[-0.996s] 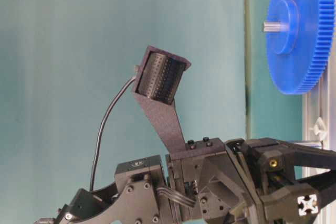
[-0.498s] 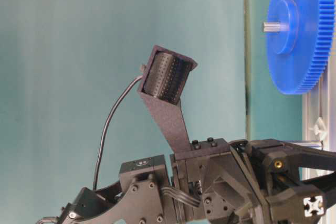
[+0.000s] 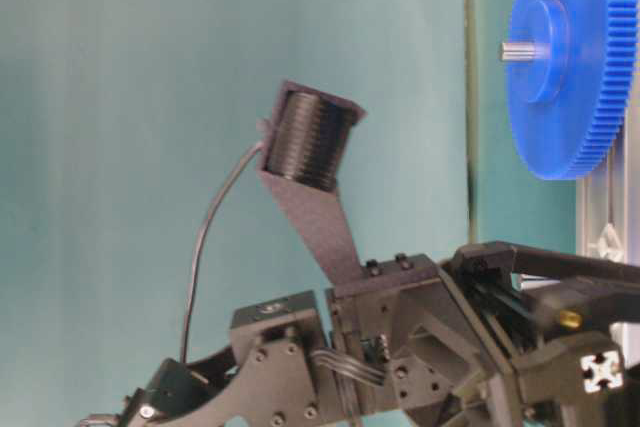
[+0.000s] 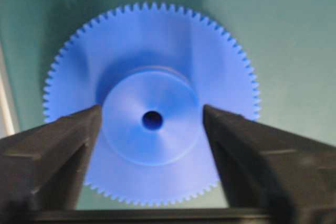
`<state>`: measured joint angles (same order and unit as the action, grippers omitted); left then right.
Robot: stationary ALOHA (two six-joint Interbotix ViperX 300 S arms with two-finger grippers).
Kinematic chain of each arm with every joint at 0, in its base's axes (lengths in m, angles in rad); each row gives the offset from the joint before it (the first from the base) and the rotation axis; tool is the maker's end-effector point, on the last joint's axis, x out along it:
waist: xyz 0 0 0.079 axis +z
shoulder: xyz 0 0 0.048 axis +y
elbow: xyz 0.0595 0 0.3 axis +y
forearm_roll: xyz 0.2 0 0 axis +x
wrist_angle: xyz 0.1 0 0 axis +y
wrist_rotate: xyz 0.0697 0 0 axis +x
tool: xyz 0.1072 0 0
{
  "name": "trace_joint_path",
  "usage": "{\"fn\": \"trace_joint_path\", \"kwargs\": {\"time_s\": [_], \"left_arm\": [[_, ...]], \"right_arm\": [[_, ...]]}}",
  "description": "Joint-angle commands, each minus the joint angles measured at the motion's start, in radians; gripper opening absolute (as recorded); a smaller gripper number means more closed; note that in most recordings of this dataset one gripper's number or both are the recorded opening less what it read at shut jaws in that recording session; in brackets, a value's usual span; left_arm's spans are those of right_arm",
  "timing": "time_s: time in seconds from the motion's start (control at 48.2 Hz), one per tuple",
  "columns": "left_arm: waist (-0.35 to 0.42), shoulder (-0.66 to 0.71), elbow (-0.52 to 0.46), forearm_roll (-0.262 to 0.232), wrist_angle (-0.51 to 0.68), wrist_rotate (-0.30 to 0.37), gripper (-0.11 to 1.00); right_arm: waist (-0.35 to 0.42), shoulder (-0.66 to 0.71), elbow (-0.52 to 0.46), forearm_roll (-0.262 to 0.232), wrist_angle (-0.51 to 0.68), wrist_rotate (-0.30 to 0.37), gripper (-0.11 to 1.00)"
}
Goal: Insert the small gear onto the shaft.
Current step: 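Close the left gripper on the gear hub and lift it upright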
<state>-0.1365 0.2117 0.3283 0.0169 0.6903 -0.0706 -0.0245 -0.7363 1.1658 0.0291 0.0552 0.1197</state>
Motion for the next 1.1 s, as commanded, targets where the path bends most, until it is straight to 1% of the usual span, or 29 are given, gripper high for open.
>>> {"fn": "trace_joint_path", "kwargs": {"time_s": [0.0, 0.041, 0.145, 0.83, 1.079], "left_arm": [[-0.003, -0.015, -0.009, 0.002, -0.006, -0.006, 0.91], [-0.003, -0.014, -0.008, 0.002, -0.003, -0.006, 0.93], [-0.003, -0.008, -0.005, 0.002, -0.005, -0.009, 0.91], [-0.002, 0.014, -0.003, 0.002, -0.008, -0.014, 0.92], [-0.003, 0.035, 0.006, 0.002, -0.034, -0.017, 0.92]], "right_arm": [[-0.002, -0.002, -0.017, 0.0, -0.006, 0.011, 0.0], [-0.002, 0.0, -0.017, 0.002, -0.005, 0.011, 0.0], [-0.002, -0.002, -0.017, 0.0, -0.005, 0.011, 0.0], [-0.002, -0.002, -0.017, 0.002, -0.006, 0.012, 0.0], [-0.002, -0.002, -0.017, 0.0, -0.006, 0.012, 0.0]]}}
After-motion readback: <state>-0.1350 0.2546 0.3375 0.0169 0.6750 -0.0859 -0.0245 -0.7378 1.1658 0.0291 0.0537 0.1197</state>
